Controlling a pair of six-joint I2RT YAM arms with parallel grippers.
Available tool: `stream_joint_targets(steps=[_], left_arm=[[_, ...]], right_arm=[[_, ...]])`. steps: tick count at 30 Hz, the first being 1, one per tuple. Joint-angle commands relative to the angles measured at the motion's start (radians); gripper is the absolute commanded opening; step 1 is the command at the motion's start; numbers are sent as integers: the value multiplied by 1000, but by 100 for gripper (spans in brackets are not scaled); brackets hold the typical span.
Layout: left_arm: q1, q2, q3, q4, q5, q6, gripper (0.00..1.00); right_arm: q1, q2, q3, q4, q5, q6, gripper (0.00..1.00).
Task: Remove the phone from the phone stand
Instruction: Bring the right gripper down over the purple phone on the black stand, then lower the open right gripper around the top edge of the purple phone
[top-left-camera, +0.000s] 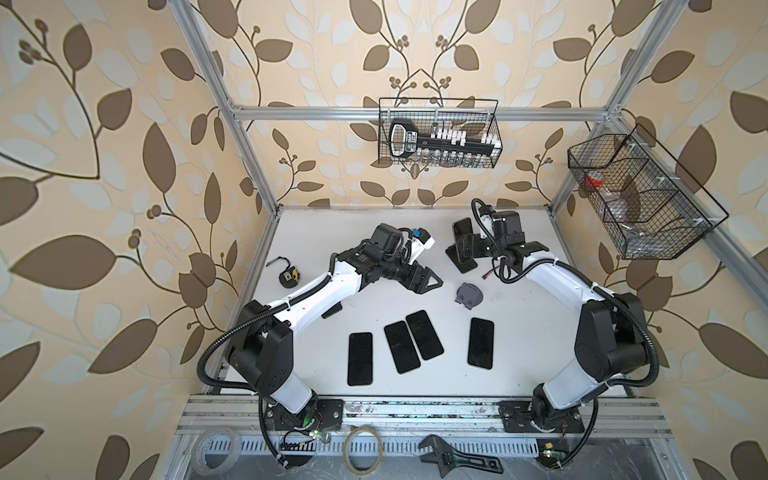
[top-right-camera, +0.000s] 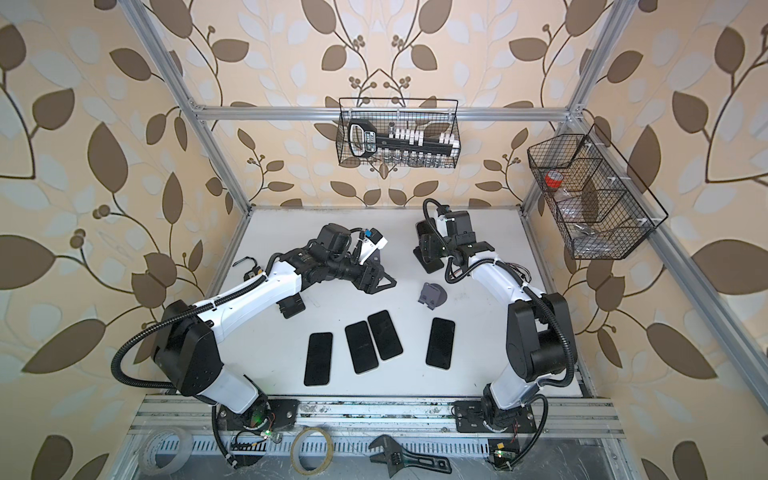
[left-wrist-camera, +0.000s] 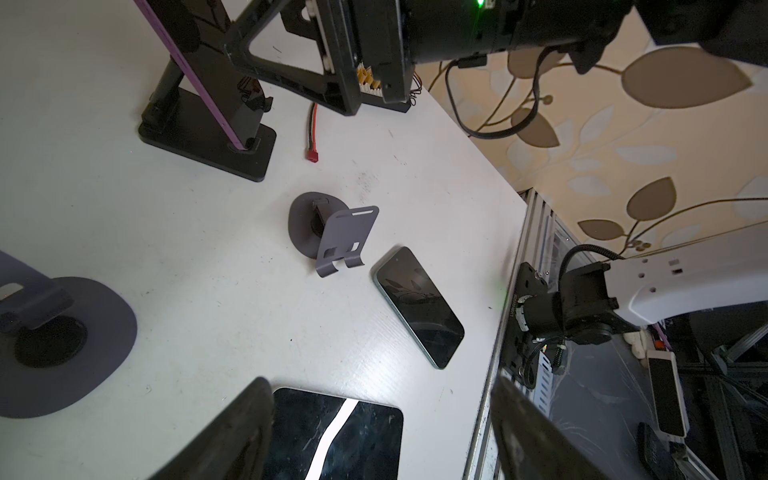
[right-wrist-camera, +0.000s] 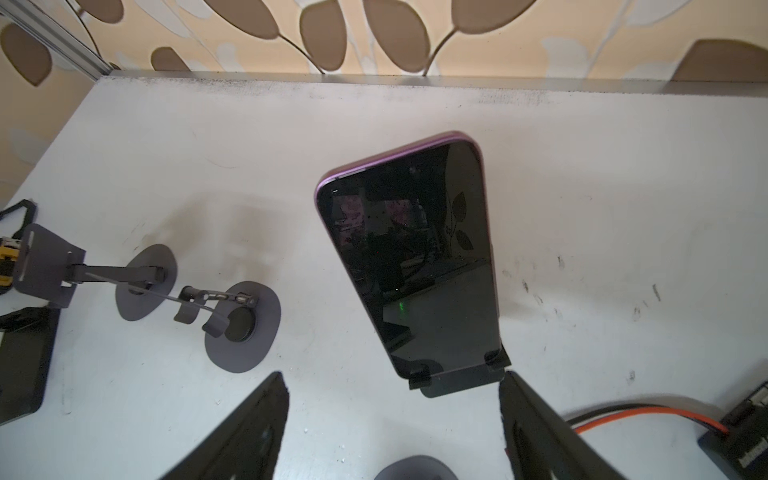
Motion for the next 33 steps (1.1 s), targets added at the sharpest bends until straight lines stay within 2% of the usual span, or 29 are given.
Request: stream_joint_targets(steps=[1,20,33], left_arm=[[-4,-31,8,14,28,1,83],[-8,-3,22,-7,44,1,84],[-10,20,30,-13,67,-8,84]], right_arm=[[-1,41,49,9,31,-60,83],[-3,155,129,6,53,-131,90],[-4,225,197,-3,56,-147,90]])
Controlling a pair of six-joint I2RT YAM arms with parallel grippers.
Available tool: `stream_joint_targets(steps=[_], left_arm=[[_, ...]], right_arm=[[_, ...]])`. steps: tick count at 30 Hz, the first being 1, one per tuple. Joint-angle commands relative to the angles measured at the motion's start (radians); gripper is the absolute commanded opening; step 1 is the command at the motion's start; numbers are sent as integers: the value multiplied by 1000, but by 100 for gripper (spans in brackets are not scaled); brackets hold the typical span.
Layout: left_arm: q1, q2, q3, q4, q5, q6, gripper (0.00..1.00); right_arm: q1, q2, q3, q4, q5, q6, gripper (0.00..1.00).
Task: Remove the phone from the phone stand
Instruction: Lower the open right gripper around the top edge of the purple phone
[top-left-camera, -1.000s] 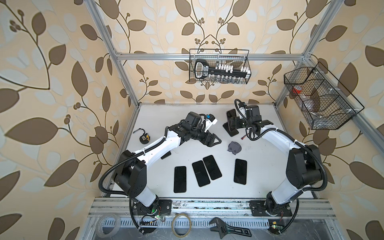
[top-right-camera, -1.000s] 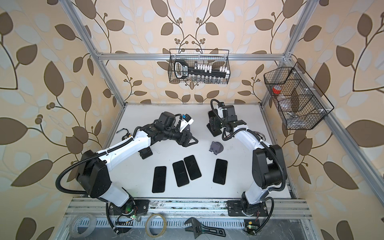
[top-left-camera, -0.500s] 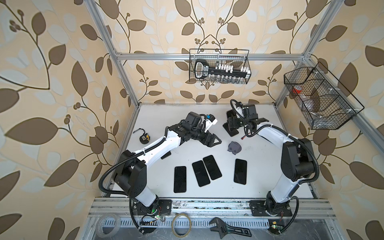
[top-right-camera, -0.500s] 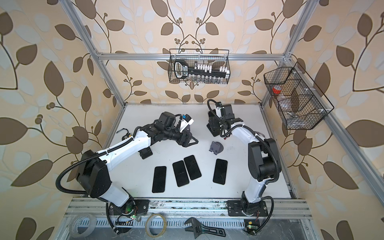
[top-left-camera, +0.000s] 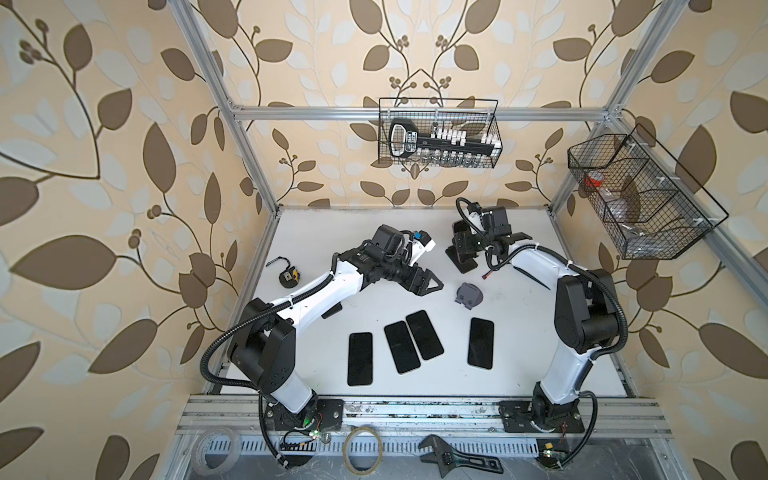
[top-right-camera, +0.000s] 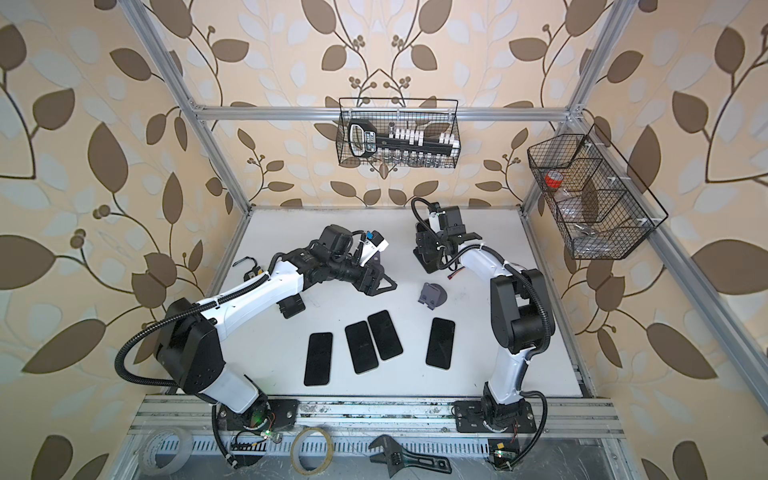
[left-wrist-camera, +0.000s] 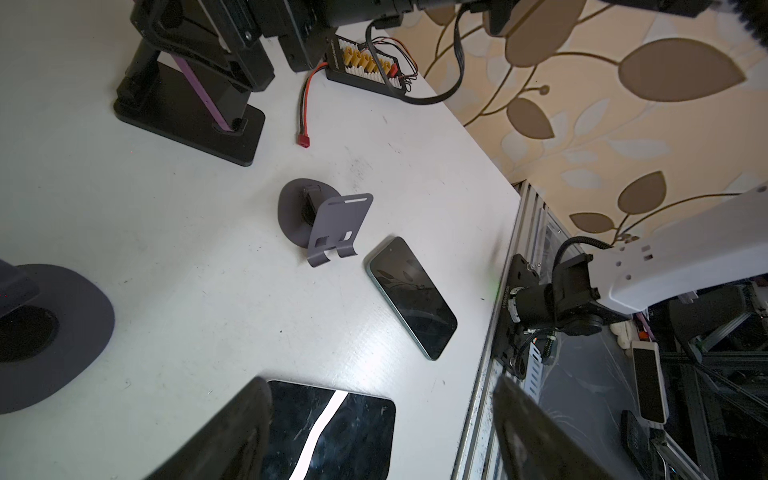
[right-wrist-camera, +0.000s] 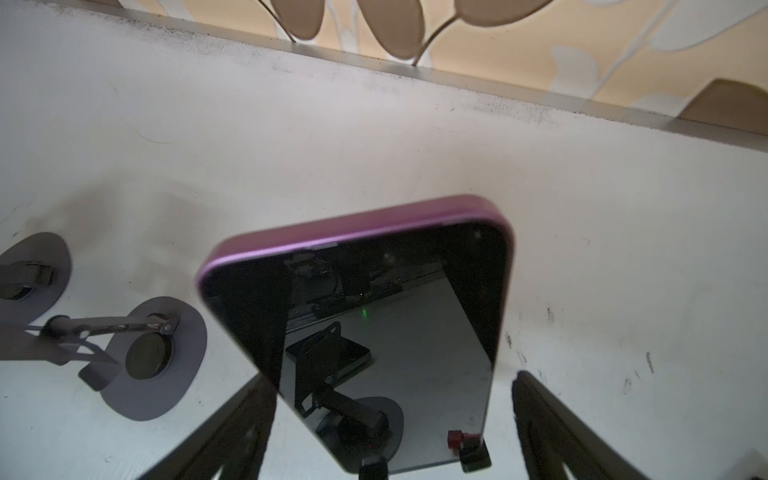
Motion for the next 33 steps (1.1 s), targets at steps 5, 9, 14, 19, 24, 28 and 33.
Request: stream_joint_targets(steps=[5,9,14,19,24,28,33], left_arm=[[-10,5,34,0,38,-4,84],[-11,7,37,-5,32,-2,84],[-15,8,39,-13,18,7,86],[-16,13,41,-17,17,9,86],[-16,15,41,-19,15,9,87],[-16,19,45,-23,14,10,87],[-16,25,47,-26,15,9,87]], right_arm=[[-4,41,70,-13,18,-23,90],[-3,51,80,-14,20,-28,90],[-4,70,86,-20,16,-32,90],[-5,84,97,-21,15,-34,89],[-5,96,99,-22,11,-36,86],[-5,101,98,-21,11,-41,85],[-5,103,94,-20,9,-48,84]])
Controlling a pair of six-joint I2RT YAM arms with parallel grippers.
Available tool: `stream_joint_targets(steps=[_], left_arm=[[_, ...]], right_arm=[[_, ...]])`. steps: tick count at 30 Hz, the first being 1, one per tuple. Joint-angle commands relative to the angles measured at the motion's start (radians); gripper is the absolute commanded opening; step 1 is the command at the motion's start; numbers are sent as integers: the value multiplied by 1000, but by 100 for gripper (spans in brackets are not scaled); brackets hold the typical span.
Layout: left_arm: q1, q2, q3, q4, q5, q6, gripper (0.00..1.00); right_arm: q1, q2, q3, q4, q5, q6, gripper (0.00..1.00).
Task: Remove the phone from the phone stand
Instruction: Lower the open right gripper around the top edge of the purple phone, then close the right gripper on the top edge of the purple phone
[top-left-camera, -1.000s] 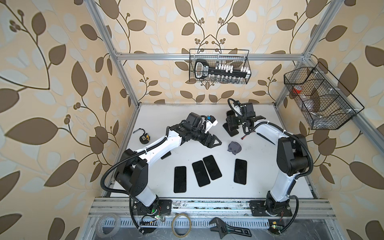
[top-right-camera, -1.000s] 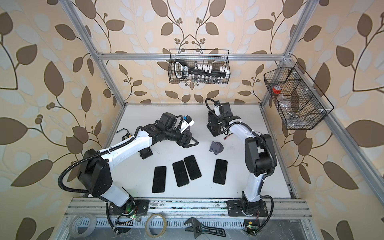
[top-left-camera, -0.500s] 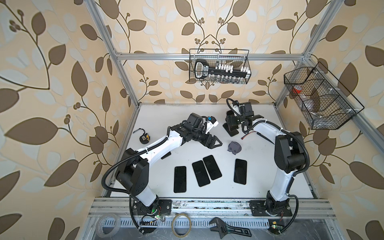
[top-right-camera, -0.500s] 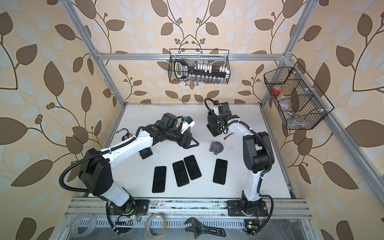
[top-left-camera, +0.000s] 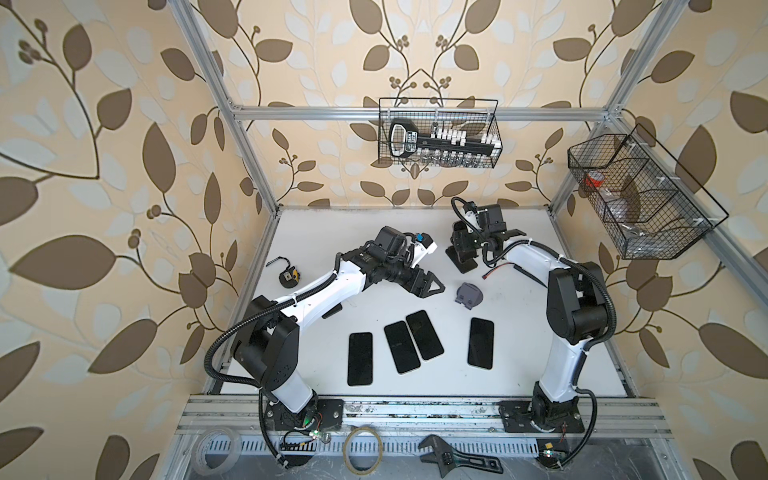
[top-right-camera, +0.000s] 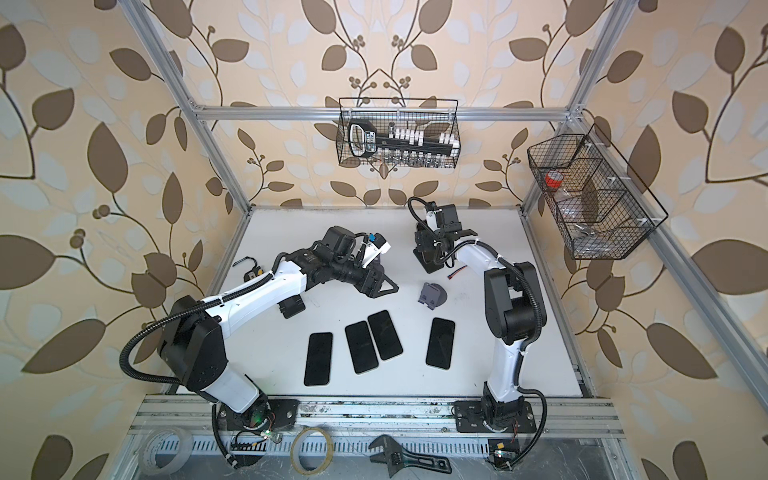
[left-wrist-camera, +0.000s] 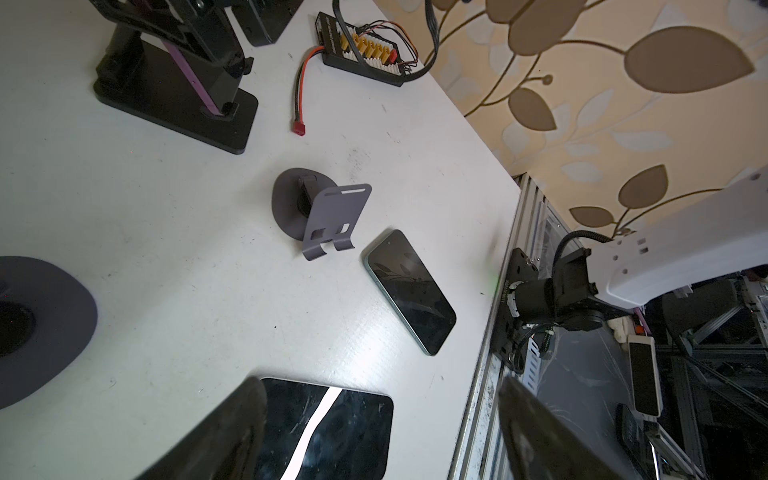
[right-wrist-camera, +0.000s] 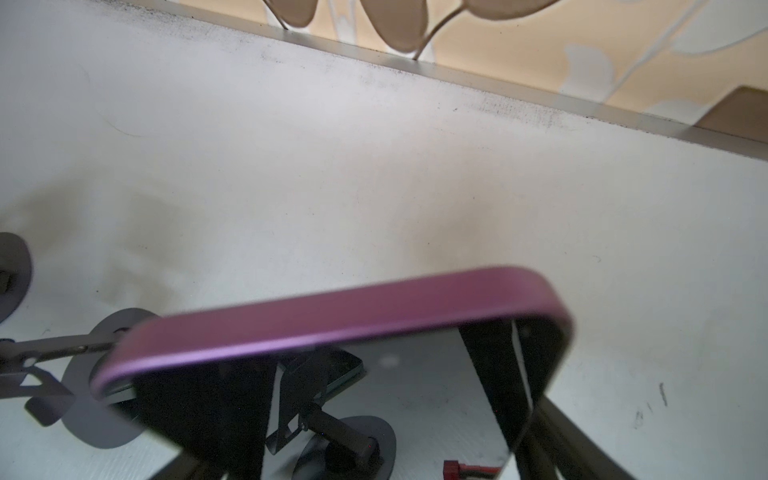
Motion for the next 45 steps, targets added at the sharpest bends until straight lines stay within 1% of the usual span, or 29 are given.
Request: stream_joint_targets(steps=[1,9,14,16,23,27,38,45], left_arm=[[-9,2,40,-15,14,10,87],[-9,0,41,-14,20,6,87],[-10,-7,39,-8,20,6,87],[-12,-7,37,-7,22,6,87],[-14,-5,37,-7,21,4,87],[-15,-6,36,-6,24,3,87],[-17,-4,42,-18,18,6,87],[-20,-2,45,-19,12,4,87]], right_arm=[[-4,25,30,-13,0,-20,84],[-4,10,25,-10,0,-24,85],[-5,-3,27,-8,14,-33,90],[-5,-6,26,-6,11,-39,91],[-6,-15,32,-4,-30,-42,91],[-5,-16,41,-5,-31,-41,90],[-7,-17,44,-3,-51,-43,83],[-6,-31,33,1,-38,-53,80]])
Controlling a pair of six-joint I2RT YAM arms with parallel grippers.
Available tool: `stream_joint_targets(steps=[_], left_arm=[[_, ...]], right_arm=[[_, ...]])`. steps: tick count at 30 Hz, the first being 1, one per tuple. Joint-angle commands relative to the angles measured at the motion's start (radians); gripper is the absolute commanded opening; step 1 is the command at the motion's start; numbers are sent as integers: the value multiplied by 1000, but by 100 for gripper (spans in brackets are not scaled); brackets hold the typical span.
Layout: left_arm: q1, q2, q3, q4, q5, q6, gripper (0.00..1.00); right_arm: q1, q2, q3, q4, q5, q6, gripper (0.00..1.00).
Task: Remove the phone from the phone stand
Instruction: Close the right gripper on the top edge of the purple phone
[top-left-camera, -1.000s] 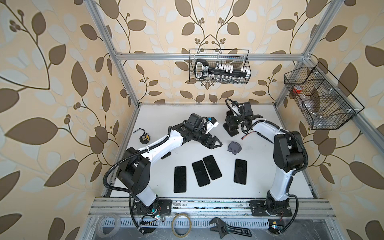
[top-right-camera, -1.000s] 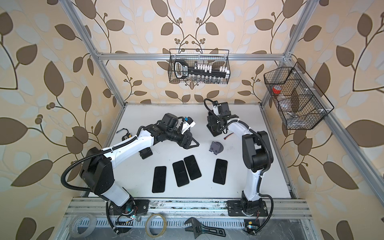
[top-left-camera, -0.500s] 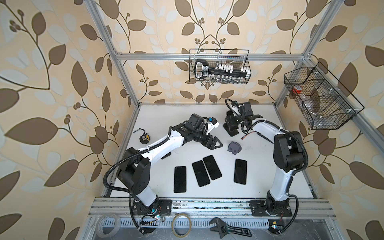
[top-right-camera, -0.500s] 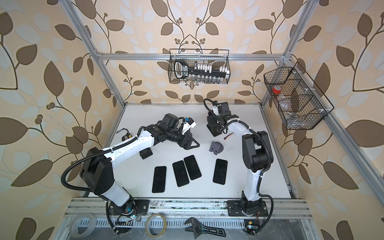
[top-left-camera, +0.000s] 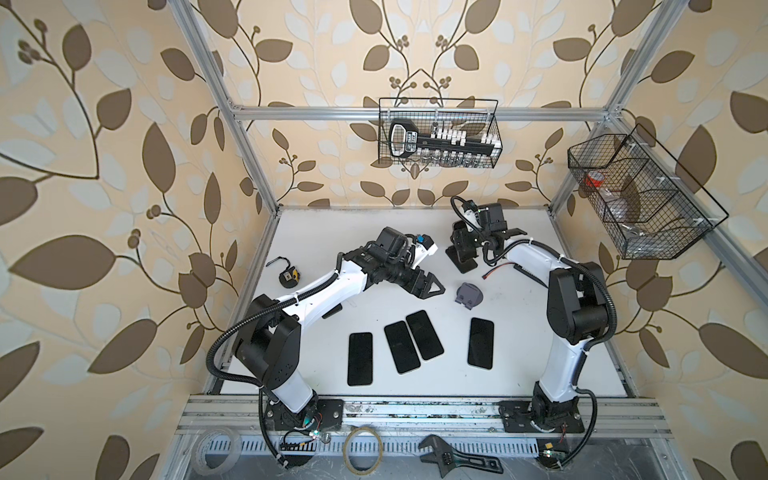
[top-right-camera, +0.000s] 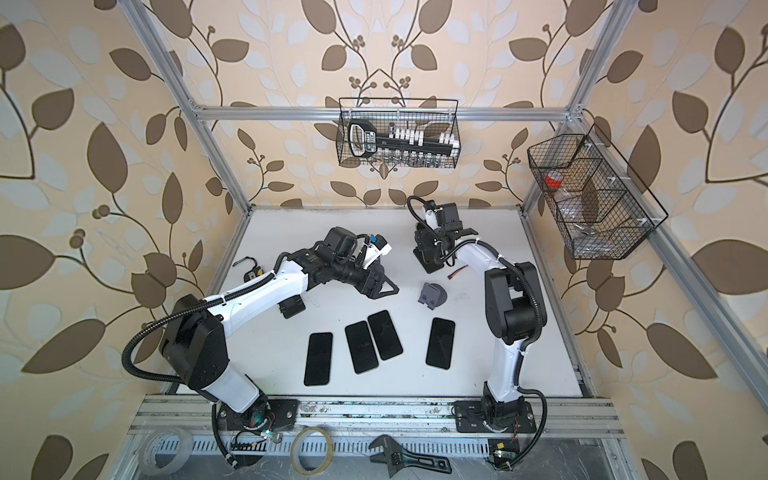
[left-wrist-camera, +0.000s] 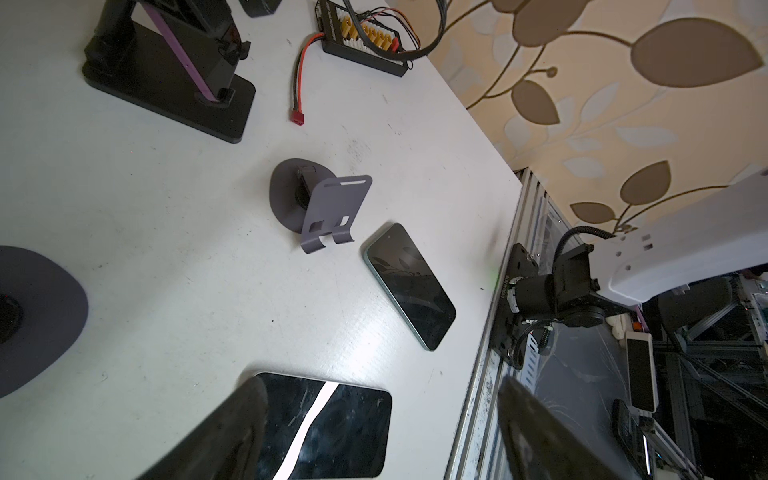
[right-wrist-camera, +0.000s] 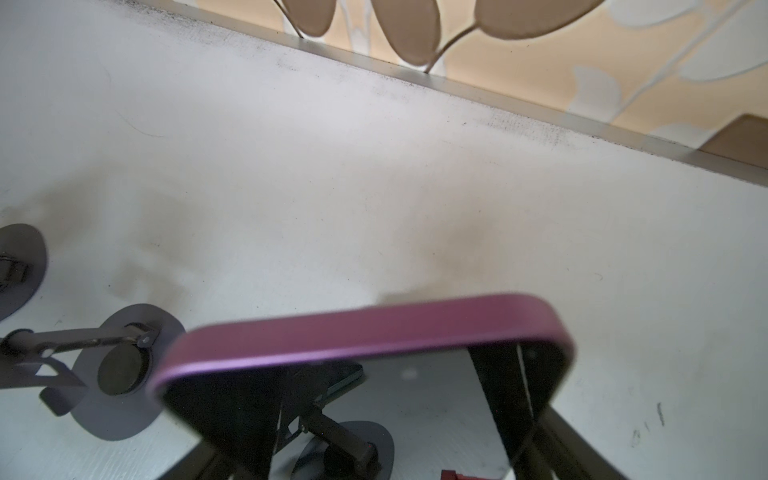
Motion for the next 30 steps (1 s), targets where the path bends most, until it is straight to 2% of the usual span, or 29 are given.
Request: stream_joint_targets(steps=[1,30], left_arm=[[-14,-7,44,-3,13,5,87],[-33,-11,43,-8,4,10,87]], right_arm=[[-4,-32,20,-3,-3,-16,80],[-5,-65,4,7,2,-22,69]])
